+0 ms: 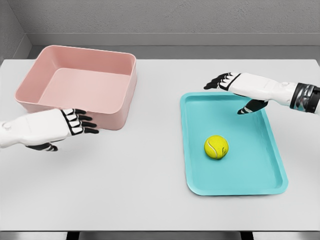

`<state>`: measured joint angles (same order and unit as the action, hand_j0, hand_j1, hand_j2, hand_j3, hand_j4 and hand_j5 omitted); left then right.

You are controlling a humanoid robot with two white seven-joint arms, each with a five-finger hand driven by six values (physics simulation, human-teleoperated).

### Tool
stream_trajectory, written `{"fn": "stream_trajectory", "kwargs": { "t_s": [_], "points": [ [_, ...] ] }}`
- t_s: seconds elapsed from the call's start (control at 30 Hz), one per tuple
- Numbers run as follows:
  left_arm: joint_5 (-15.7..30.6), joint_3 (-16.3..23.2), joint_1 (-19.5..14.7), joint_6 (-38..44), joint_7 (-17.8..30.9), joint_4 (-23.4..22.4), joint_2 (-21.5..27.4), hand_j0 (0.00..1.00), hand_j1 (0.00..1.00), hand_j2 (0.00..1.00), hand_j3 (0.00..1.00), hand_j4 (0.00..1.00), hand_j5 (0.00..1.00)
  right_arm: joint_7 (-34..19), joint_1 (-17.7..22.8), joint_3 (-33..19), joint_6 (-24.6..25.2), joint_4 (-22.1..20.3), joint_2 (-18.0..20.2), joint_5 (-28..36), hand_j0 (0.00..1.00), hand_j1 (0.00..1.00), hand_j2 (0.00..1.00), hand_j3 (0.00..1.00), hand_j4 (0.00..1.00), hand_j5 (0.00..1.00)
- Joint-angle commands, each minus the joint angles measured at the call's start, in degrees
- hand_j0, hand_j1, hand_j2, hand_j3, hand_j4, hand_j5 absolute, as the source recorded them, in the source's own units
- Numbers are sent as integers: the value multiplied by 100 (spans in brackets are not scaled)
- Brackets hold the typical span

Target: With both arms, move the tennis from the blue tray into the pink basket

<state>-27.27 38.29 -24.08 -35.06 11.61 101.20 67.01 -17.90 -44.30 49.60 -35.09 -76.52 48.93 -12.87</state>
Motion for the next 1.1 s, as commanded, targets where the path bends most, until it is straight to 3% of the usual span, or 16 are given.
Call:
{"fn": "stream_trajectory", "kwargs": {
  "t_s": [0.0,0.1,0.3,0.4,0.73,1.07],
  "points": [
    [-235,11,0,6,-9,5,-21,100,100,100,100,100,100,-21,0,5,9,-3,-7,39,100,100,100,100,100,100],
    [-200,38,61,6,-27,5,-21,100,100,100,100,100,100,23,0,76,9,-3,28,39,100,100,100,100,100,100],
    [-147,310,97,6,-1,5,-21,100,100,100,100,100,100,32,-18,489,9,-73,494,39,100,100,100,100,100,100],
    [-147,302,88,6,-1,5,-12,100,100,100,100,100,100,14,-9,629,9,-530,723,39,100,100,100,100,100,100],
    [-147,302,35,6,-1,5,-30,100,100,100,100,100,100,-29,88,928,9,-1225,740,39,100,100,100,100,100,100],
    [-147,302,35,6,-1,5,-12,100,100,100,100,100,100,-38,255,964,9,-1269,776,39,100,100,100,100,100,100]
  ]
}}
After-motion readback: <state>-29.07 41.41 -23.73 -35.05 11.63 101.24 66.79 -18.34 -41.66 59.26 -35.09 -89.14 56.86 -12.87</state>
